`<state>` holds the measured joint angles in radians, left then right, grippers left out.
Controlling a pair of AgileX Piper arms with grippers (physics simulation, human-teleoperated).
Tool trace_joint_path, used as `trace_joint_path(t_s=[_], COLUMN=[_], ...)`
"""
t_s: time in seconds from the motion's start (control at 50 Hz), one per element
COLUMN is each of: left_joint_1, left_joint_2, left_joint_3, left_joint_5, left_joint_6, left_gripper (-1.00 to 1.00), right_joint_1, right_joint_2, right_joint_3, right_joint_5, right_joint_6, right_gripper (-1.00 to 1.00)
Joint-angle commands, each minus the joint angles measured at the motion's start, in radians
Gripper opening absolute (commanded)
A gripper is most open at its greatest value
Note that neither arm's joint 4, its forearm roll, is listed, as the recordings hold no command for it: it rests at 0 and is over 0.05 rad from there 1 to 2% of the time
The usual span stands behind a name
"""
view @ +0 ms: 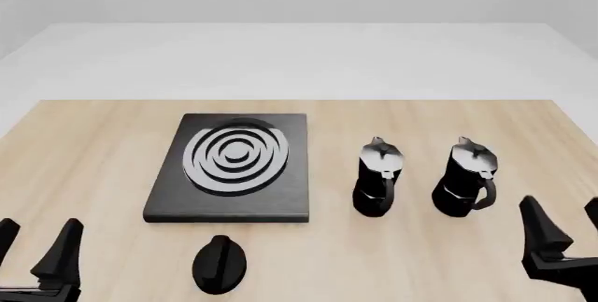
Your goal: Put the right moka pot on the stove.
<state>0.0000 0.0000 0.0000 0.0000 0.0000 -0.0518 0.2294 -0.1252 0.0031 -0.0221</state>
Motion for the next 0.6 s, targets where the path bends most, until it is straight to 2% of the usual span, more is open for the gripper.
trace_joint_path(t_s=[0.02,0.18,0.22,0.32,0.36,0.4,0.6], left_joint_1=[0.0,0.0,0.0,0.0,0.0,0.0,0.0], left_joint_2=[0.0,0.0,0.0,0.0,0.0,0.0,0.0], left_joint_3=[0.0,0.0,0.0,0.0,0.0,0.0,0.0], left_joint_5=[0.0,0.0,0.0,0.0,0.0,0.0,0.0], left_joint_6=[0.0,0.0,0.0,0.0,0.0,0.0,0.0], left_gripper=[1.0,1.0,1.0,1.0,1.0,1.0,1.0], right_joint_1=[0.009,0.024,0.028,0.029,0.035,0.038,0.042], right_joint_2=[0.061,0.089,0.095,0.11,0.114,0.129,0.153], right_joint_3=[-0.064,-0.084,-0.095,-0.108,-0.118,-0.124,-0.135], right_joint_5=[0.054,0.084,0.1,0.115,0.128,0.13,0.137], right_joint_6=[0.023,0.041,0.023,0.033,0.044,0.092,0.074], right_gripper=[1.0,1.0,1.0,1.0,1.0,1.0,1.0])
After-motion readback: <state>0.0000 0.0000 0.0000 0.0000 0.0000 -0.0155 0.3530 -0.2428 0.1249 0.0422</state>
